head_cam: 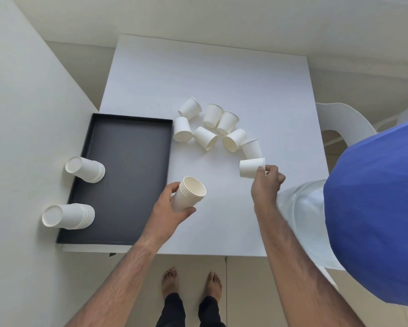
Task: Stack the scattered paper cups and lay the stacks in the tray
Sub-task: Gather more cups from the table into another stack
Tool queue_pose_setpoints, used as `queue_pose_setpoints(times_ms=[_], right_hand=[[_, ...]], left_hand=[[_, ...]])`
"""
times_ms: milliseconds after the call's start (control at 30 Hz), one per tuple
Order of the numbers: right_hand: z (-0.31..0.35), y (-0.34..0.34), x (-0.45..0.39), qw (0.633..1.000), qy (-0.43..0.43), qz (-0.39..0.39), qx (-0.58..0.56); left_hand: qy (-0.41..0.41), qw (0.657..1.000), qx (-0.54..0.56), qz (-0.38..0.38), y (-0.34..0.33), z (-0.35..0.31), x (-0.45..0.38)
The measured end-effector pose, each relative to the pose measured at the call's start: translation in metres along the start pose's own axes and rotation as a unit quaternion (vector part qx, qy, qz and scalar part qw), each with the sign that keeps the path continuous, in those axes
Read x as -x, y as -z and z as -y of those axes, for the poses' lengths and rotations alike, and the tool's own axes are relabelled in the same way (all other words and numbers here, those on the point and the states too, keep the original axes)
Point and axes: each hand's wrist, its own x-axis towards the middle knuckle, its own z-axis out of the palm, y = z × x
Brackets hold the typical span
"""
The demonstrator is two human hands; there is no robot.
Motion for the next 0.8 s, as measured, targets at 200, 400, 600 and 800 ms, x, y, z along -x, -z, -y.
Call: queue_pose_setpoints(times_ms=[200, 400, 600, 800], right_hand=[[0.016, 0.015, 0.069, 0.987, 0.129, 0.082, -0.048], [0.026, 0.034, 0.111, 0.943, 0.294, 0.154, -0.023], [0.019, 0.042, 0.123, 0.9, 0.4, 0.157, 0.074], [0.014, 0.043, 0.128, 0.91, 0.388, 0.134, 0.057]], left_hand=[[-0.005, 1.0, 0.004, 0.002, -0.001, -0.002, 0.005], [-0.02, 1.0, 0.008, 0.01, -0.004, -0.004, 0.012], [-0.051, 0.999, -0.006, -0.002, -0.005, -0.006, 0.021], [-0.064, 0.998, -0.009, -0.004, -0.004, -0.005, 0.031]])
